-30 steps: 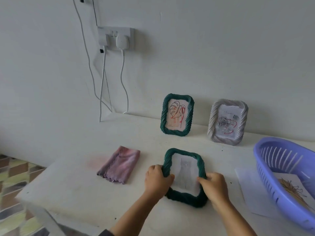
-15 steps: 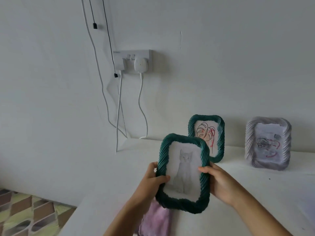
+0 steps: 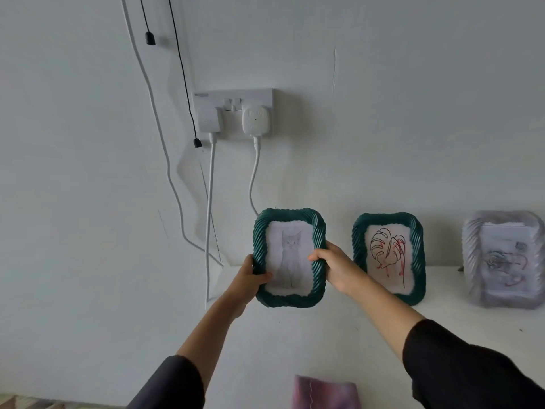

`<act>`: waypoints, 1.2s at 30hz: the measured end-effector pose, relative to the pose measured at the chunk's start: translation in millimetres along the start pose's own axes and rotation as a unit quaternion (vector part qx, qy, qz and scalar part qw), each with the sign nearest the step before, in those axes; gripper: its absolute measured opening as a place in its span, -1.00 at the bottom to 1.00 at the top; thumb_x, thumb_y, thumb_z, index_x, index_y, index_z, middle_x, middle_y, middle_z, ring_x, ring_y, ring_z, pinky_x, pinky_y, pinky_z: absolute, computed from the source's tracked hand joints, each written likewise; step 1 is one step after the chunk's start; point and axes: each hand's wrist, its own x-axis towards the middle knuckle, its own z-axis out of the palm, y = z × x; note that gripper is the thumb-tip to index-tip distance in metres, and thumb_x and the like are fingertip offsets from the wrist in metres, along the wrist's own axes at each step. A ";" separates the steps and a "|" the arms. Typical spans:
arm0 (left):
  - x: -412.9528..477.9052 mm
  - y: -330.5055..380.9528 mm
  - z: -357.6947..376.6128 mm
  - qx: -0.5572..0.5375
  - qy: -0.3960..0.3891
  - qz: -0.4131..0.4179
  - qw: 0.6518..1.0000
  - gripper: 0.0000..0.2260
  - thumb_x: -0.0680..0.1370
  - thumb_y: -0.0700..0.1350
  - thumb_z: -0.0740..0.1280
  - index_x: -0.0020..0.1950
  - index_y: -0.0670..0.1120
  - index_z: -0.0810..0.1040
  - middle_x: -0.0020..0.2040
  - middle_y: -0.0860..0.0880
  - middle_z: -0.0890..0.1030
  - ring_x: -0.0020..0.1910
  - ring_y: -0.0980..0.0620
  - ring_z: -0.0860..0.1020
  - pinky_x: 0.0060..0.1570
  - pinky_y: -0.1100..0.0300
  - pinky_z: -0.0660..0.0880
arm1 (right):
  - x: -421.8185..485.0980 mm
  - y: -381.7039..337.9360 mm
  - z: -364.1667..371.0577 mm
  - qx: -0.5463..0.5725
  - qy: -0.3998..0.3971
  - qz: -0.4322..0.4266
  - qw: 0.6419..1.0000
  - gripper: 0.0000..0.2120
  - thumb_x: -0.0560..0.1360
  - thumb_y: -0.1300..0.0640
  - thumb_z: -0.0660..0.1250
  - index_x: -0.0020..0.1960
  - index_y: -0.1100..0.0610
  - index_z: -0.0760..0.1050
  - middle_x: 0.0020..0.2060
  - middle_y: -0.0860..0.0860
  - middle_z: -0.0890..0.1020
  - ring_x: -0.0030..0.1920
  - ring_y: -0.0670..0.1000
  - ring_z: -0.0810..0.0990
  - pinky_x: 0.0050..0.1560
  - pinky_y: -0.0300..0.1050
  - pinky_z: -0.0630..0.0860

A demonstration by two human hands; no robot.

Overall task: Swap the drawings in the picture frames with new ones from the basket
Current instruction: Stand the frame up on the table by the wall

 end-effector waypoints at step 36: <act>3.9 -63.3 -13.5 0.021 0.022 0.042 0.999 -0.61 0.44 -0.43 0.34 0.18 -0.12 0.41 -0.07 -0.07 0.57 -0.06 -0.06 0.55 -0.11 0.30 0.51 | -18.9 84.9 -11.3 -0.180 0.074 -0.082 0.977 -0.63 0.39 0.45 0.36 0.11 0.16 0.43 -0.18 0.12 0.58 -0.27 -0.06 0.54 -0.24 -0.43 0.50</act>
